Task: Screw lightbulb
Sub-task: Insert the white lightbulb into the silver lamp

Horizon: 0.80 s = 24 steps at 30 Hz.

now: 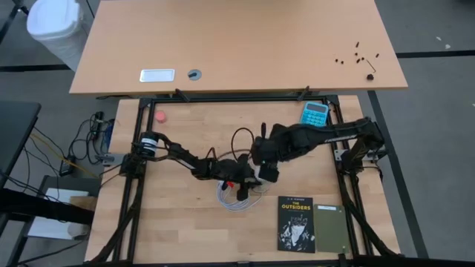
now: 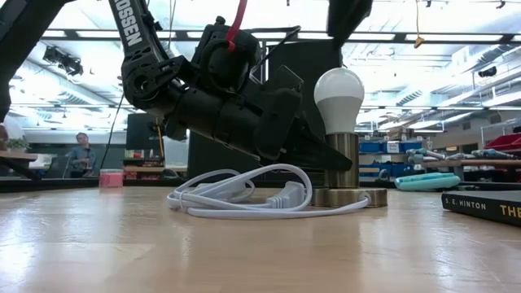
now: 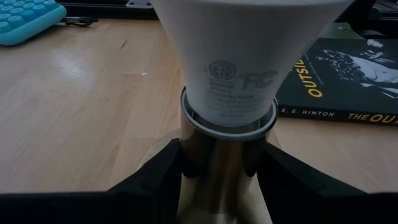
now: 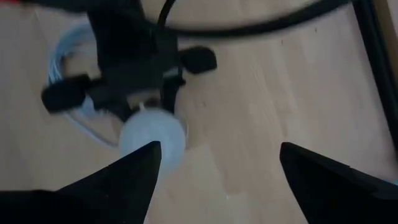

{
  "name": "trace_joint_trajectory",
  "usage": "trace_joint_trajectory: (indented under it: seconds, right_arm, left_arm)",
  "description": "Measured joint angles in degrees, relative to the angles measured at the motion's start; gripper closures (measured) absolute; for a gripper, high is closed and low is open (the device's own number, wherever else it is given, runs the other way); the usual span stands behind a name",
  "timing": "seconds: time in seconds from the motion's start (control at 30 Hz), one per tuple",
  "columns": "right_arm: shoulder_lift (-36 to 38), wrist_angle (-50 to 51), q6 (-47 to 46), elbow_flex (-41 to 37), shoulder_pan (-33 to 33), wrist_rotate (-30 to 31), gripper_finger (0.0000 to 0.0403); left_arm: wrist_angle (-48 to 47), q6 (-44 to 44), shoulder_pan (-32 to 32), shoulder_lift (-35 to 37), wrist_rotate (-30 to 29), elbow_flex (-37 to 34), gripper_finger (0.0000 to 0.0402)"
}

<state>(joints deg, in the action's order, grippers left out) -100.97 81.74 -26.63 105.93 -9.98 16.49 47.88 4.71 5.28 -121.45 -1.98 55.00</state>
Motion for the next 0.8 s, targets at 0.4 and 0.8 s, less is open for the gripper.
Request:
trace_joint_trajectory:
  seconds: [0.4, 0.8]
  right_arm:
    - [-0.1, 3.9, 2.6, -1.0, -6.4, 4.8, 0.0088]
    - [-0.1, 1.7, 0.1, -17.8, -7.1, 0.6, 0.0084]
  left_arm:
    - [0.0, 0.0, 0.0, 0.0, 0.0, 0.0, 0.0218]
    - [0.0, 0.0, 0.0, -0.1, 0.1, 0.0, 0.0218]
